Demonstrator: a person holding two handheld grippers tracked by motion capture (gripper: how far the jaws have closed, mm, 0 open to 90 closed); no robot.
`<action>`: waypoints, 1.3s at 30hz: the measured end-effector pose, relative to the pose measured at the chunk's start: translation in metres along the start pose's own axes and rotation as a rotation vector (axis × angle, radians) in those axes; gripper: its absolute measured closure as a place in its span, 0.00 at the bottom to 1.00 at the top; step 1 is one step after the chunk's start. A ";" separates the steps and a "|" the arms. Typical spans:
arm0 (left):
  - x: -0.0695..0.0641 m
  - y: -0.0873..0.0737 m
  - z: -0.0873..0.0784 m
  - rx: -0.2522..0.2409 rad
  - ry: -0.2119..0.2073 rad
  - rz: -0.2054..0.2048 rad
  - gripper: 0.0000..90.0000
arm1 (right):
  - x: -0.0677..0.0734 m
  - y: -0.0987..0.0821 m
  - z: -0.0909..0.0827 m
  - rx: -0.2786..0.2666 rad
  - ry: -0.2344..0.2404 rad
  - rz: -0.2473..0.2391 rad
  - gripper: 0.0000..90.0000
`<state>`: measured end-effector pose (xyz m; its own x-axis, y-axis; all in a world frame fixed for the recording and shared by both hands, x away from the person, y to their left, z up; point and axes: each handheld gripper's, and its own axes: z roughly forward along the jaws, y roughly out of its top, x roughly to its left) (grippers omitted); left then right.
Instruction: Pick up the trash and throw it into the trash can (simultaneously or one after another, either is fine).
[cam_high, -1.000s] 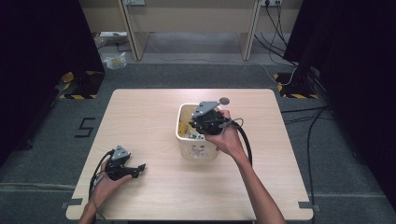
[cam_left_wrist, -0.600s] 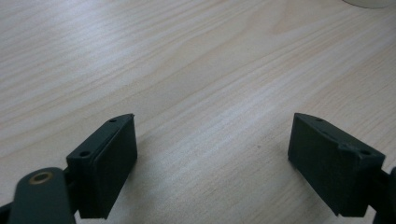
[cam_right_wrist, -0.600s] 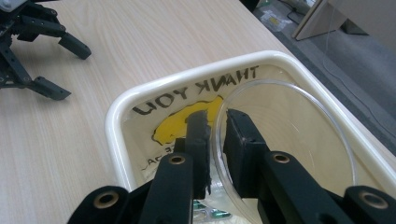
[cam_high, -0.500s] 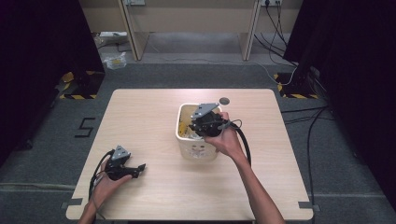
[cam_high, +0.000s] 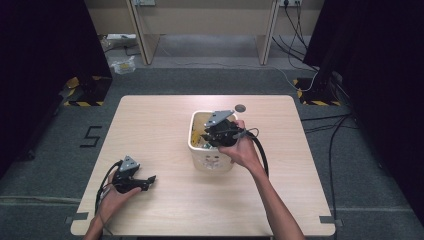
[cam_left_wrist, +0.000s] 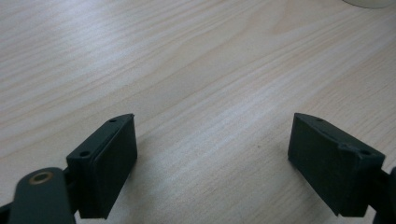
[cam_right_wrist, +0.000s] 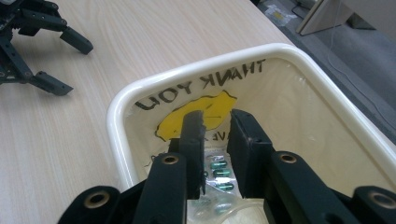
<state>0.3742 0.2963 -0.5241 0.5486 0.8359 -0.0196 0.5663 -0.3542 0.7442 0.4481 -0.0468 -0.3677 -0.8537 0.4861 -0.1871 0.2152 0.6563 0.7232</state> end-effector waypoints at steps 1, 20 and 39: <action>0.000 0.000 0.000 0.000 0.000 0.000 0.16 | 0.000 0.000 0.000 0.000 0.000 0.000 0.82; 0.000 0.000 0.000 0.000 0.000 0.000 0.16 | -0.020 -0.009 -0.034 -0.074 -0.114 0.121 0.51; 0.000 0.000 0.000 0.000 0.000 0.000 0.16 | -0.041 -0.030 -0.061 -0.098 -0.207 0.229 0.41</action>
<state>0.3742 0.2963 -0.5241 0.5482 0.8361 -0.0197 0.5663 -0.3537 0.7445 0.4480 -0.1217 -0.3406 -0.6715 0.7285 -0.1357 0.3359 0.4624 0.8206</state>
